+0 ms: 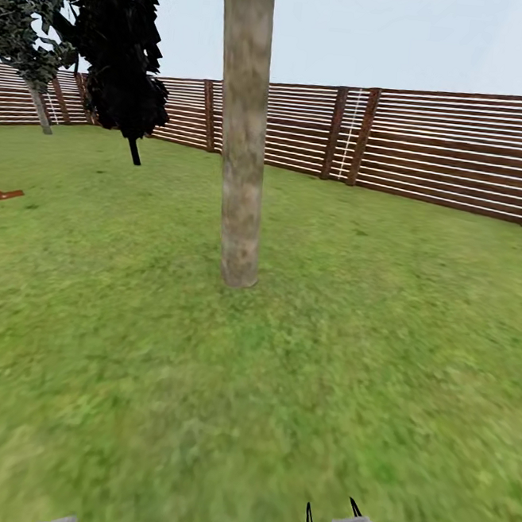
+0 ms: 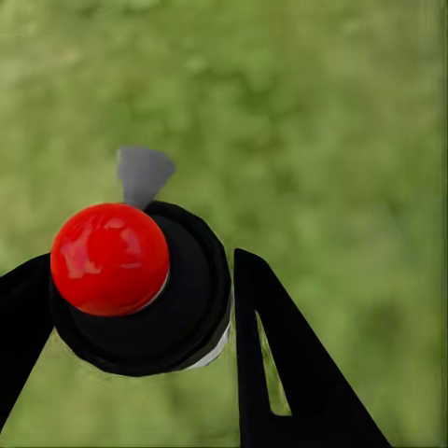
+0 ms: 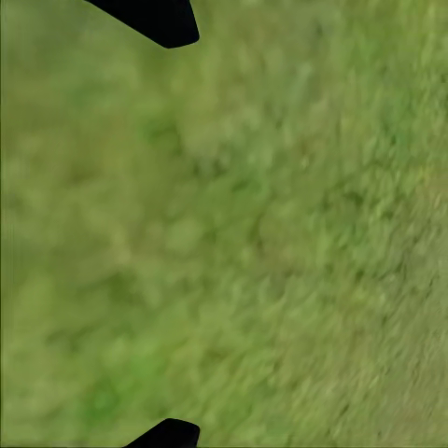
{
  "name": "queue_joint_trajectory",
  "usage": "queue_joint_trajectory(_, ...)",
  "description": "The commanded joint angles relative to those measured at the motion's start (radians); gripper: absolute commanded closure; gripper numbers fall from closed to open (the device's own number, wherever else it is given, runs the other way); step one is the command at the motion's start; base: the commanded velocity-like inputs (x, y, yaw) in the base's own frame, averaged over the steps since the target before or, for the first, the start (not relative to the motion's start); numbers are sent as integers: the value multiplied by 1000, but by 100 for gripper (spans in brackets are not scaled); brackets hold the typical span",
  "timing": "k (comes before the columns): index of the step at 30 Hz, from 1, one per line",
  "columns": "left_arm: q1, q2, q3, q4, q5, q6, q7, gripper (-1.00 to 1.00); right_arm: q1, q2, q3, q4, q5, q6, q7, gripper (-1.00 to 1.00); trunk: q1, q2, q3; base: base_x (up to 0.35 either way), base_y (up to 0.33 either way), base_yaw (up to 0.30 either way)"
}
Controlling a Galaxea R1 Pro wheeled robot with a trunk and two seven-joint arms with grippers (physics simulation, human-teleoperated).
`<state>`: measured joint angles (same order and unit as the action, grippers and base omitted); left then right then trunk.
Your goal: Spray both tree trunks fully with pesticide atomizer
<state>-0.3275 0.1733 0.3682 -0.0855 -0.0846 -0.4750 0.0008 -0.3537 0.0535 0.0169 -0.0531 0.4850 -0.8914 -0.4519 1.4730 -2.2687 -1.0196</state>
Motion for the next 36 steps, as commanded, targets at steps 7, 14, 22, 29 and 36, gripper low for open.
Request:
queue_joint_trajectory(7,-1,0,8,1,-9,-4,0,100,-1,0,2,1,8,0,-10,-100,0,0,-1,339,0,0)
queue_joint_trajectory(14,-1,0,8,1,-9,-5,-1,100,-1,0,2,1,9,0,-10,-100,0,0,-1,339,0,0)
queue_joint_trajectory(22,-1,1,3,1,-16,-5,-12,100,-1,0,2,0,9,0,-10,-100,0,0,-1,339,0,0)
queue_joint_trajectory(29,-15,13,-43,-20,-150,7,-179,100,-1,1,31,-29,36,71,140,-100,0,0,-1,339,0,0)
queue_joint_trajectory(36,-169,35,-52,-138,-492,186,-486,100,-30,-6,40,-427,52,505,687,-100,0,0,-1,339,0,0)
